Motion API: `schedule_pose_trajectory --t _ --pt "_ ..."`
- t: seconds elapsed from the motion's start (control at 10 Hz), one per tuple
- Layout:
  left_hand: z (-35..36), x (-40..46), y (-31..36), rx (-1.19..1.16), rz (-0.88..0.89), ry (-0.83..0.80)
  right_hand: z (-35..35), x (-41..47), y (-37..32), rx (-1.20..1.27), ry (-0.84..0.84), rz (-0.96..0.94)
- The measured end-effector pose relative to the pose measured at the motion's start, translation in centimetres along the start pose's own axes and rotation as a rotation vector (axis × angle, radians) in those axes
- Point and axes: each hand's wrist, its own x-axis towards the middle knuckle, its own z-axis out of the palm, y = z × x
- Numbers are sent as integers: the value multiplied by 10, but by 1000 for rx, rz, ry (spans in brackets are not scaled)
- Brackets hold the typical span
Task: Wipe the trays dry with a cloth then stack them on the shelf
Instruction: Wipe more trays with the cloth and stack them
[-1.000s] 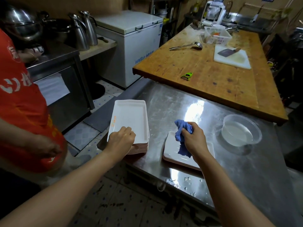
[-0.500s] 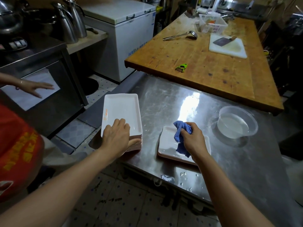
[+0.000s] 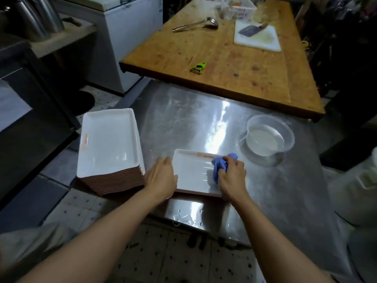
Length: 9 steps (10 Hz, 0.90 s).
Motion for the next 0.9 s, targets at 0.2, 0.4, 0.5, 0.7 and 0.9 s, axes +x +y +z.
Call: schedule_pose_trajectory --t 0.2,0.4,0.5,0.7,0.9 --pt "22 14 -2 1 -162 -103 14 -7 30 -307 96 -147" --pt "31 20 -3 -105 -168 -64 18 -2 37 -258 14 -191" --pt "32 20 -4 -140 -147 -63 23 18 31 -264 19 -164" --pt "31 17 -4 -209 -109 10 32 36 20 -252 -45 -112" --pt "34 17 -7 -248 -96 23 61 34 -8 -215 -57 -282"
